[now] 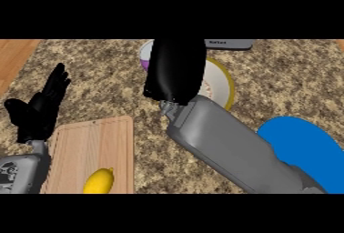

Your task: Pick the can from the plate and place it in the bowl

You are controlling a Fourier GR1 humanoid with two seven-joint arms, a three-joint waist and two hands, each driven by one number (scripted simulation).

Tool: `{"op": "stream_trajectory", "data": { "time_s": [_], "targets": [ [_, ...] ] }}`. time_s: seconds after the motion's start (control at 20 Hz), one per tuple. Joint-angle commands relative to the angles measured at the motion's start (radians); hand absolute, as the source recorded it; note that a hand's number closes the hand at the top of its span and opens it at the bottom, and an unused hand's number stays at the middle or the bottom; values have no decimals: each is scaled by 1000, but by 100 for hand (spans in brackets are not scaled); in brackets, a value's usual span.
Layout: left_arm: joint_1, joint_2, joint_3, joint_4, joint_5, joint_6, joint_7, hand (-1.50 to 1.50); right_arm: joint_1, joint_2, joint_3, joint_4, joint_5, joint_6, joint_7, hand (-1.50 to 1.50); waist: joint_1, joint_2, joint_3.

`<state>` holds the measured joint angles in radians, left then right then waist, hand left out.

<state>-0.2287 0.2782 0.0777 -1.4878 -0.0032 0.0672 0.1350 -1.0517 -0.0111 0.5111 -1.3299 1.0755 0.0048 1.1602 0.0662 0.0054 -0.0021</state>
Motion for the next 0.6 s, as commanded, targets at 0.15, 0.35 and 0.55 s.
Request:
{"op": "stream_trajectory", "data": {
  "time_s": [0.15, 0.35, 0.55],
  "targets": [
    [-14, 30, 41, 4, 11, -8, 2, 0, -7, 11, -92, 167, -50, -227, 4, 150, -34, 3, 2],
    [78, 9, 27, -72, 12, -9, -4, 0, 32, 11, -134, 305, -26, -365, -116, 150, -31, 0, 2],
    [75, 27, 41, -97, 27, -30, 24, 0, -15, 1, -225, 469, -67, -435, -246, 150, -34, 1, 2]
  ]
}}
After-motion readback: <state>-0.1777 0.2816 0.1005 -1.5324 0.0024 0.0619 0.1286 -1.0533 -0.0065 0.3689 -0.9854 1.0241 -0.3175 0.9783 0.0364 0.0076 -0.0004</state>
